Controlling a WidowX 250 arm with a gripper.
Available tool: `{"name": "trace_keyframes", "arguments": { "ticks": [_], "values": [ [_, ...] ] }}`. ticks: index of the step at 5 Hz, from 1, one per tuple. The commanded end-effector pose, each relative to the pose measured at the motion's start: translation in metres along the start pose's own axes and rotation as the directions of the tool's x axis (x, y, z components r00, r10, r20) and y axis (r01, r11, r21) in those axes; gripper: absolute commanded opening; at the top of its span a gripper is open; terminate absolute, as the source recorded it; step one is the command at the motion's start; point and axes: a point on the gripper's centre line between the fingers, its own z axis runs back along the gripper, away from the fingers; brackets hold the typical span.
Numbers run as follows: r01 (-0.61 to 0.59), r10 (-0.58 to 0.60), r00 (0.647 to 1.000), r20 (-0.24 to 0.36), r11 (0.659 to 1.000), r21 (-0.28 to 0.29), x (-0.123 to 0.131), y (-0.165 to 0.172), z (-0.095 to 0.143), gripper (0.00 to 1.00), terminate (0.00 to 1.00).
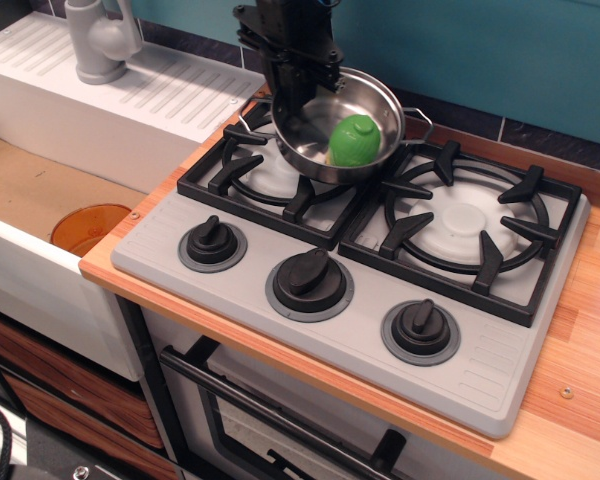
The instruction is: Put corncob in pot or pan an put pot or pan on stove
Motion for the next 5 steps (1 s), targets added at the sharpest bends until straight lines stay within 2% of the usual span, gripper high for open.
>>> {"name": "trace_keyframes", "arguments": {
  "ticks": [1,2,3,5],
  "values": [
    [0.016,-0.017,0.998,0.06,1.0,0.023,0.002,0.023,0.0,0.0,0.0],
    [0.021,-0.023,0.997,0.08,1.0,0.019,-0.002,0.02,-0.006,0.0,0.0],
    [0.049,-0.05,0.996,0.068,0.999,0.021,0.0,0.016,-0.003,1.0,0.0],
    [0.043,-0.043,0.999,0.016,0.999,0.012,0.01,0.012,0.026,1.0,0.0]
  ]
}}
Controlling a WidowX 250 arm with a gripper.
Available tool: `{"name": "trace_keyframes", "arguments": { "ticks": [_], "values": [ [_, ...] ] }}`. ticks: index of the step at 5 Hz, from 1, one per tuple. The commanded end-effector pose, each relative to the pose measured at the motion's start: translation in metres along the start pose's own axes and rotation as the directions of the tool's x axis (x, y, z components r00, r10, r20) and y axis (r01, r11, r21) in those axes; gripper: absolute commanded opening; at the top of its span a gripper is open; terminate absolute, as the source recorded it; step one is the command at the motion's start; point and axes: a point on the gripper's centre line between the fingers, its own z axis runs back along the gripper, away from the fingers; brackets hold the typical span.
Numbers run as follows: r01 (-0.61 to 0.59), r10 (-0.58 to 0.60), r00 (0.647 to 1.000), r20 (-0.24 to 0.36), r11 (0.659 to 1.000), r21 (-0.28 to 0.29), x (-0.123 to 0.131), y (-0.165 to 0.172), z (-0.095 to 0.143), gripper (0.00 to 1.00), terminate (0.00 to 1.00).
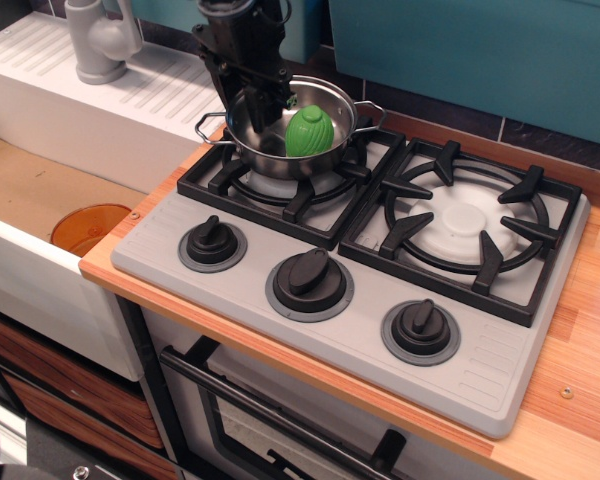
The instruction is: Put corncob in pot or pan an put pot or pan on stove
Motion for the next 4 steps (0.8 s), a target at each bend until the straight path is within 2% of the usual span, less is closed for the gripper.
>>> {"name": "trace_keyframes", "arguments": {
  "ticks": [1,4],
  "values": [
    [-0.007,0.007,1.0,0.016,0.999,0.044,0.029,0.001,0.051,1.0,0.0],
    [0.005,-0.003,0.999,-0.047,0.999,0.052,0.027,-0.001,0.083,1.0,0.0]
  ]
}}
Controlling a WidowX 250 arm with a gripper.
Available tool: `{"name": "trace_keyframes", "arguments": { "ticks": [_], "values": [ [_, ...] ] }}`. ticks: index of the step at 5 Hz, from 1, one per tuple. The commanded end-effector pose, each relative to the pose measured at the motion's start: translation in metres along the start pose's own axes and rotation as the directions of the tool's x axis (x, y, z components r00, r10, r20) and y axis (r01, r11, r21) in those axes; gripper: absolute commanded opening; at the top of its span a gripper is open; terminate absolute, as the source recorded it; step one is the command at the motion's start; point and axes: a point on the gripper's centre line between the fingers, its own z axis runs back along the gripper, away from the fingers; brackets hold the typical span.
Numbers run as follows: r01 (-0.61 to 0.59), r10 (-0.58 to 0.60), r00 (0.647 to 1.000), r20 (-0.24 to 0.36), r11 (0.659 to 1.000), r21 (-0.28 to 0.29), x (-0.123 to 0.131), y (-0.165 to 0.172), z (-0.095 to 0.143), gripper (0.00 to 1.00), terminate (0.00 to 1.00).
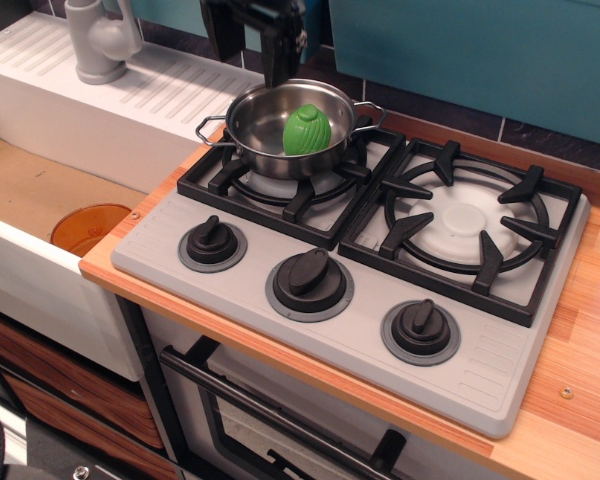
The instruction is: Put corncob in pot or pan an put pot or pan on stove
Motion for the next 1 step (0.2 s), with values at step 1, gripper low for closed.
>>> {"name": "trace_keyframes", "arguments": {
  "ticks": [1],
  "values": [
    [0.026,-0.029,0.997,0.068,0.999,0.038,0.0088,-0.0069,0.0425,1.0,1.0]
  ]
}}
